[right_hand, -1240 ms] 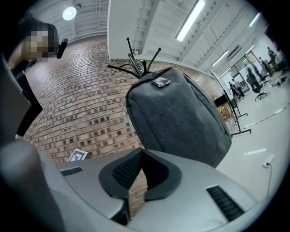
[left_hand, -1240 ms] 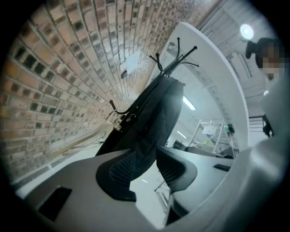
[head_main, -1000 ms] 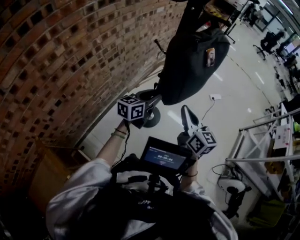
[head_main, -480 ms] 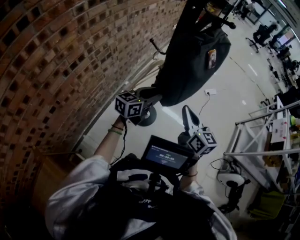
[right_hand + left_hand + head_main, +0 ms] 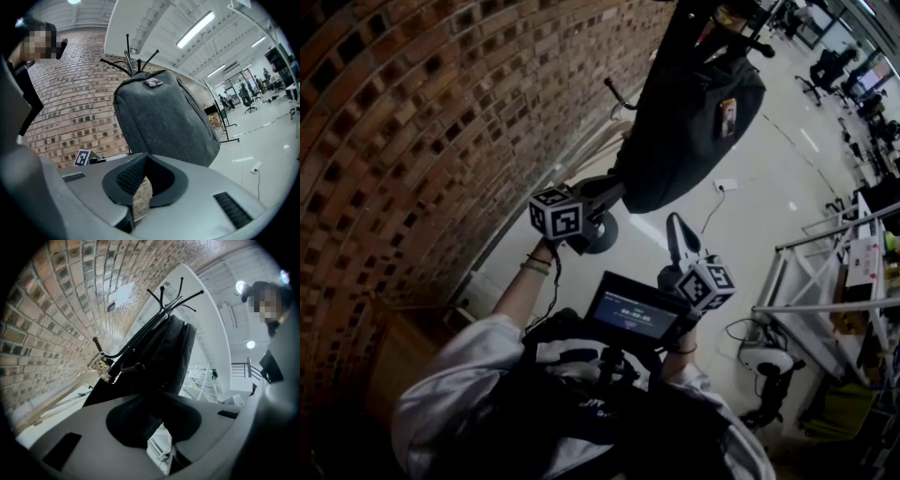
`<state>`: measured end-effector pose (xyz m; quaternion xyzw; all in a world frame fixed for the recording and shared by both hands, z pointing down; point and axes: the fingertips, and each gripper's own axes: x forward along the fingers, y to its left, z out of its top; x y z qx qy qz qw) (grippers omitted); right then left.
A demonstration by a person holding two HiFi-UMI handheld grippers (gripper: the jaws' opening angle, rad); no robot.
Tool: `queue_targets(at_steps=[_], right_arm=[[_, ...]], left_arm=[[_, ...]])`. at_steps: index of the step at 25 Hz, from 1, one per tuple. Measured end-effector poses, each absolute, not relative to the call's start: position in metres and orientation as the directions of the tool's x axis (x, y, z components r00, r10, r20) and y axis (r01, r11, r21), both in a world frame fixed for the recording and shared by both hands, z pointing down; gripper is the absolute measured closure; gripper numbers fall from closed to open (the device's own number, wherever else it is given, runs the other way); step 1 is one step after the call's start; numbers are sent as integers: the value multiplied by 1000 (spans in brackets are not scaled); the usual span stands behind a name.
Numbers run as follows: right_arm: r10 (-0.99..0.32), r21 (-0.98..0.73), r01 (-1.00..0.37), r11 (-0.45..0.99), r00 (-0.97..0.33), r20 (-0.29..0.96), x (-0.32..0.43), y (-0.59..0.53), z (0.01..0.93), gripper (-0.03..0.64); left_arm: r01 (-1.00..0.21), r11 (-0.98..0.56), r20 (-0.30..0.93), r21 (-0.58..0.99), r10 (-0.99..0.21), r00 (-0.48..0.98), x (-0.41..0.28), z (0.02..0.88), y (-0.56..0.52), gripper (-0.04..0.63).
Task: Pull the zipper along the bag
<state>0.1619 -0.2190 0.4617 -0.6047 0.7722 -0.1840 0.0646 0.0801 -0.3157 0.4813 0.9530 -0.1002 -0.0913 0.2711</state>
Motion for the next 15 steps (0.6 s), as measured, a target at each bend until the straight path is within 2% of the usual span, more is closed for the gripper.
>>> queue_targets(at_steps=[4, 9, 15], right_arm=[[-955, -357, -911, 206, -267, 129, 162, -219, 463, 615], [-953, -369, -906, 207, -272, 132, 162, -216, 467, 617], [-952, -382, -901, 206, -275, 136, 165, -216, 470, 617]], left_arm=[[-81, -777, -215, 625, -270, 939, 77, 478, -319, 522], [-93, -761, -243, 642, -317, 917, 66, 468, -326, 522], [53, -710, -333, 702, -261, 906, 60, 454, -327, 522]])
